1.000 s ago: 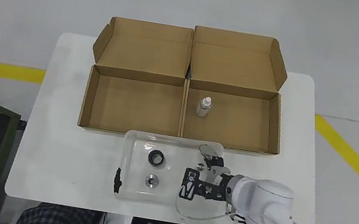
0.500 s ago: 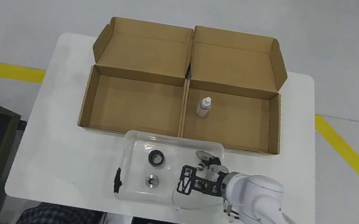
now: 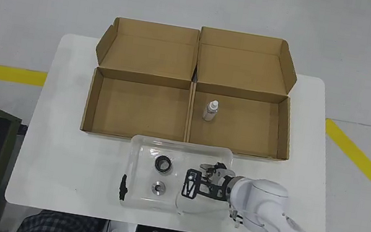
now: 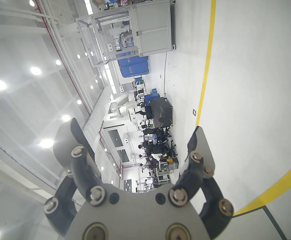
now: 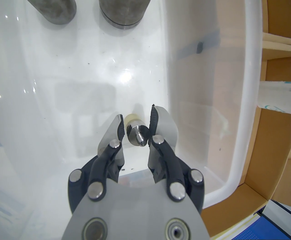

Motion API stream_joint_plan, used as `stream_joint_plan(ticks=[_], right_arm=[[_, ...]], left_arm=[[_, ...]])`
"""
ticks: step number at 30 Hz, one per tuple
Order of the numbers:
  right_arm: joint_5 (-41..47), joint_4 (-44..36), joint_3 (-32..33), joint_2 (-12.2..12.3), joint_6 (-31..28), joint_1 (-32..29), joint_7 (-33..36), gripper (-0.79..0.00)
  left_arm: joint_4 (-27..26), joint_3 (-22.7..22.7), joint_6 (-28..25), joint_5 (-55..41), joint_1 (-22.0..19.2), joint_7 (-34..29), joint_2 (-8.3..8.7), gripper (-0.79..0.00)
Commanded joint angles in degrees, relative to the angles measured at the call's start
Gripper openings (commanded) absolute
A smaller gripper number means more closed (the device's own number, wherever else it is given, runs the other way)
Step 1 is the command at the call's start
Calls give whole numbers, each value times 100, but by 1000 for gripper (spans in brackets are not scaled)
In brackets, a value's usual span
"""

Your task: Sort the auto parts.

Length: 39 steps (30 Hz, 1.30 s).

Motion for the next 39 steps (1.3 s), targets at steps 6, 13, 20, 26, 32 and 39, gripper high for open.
stream_joint_plan(ticks=[6, 13, 20, 26, 32, 39], right_arm=[[81, -149, -18, 5, 38, -19, -66, -785], [380, -283, 74, 27, 63, -134, -528, -785], [332, -468, 183, 75, 72, -335, -1368, -785], [433, -496, 459, 115, 333, -564, -2431, -785], [705, -476, 880, 157, 482, -699, -3496, -785], [1011, -544, 1348, 199, 619, -886, -4368, -785]], left_arm=[[0, 0, 0, 0, 0, 0, 0, 0], [0, 0, 0, 0, 0, 0, 0, 0], [0, 0, 0, 0, 0, 0, 0, 0], [0, 0, 0, 0, 0, 0, 0, 0], [0, 0, 0, 0, 0, 0, 0, 0], [0, 0, 0, 0, 0, 0, 0, 0]])
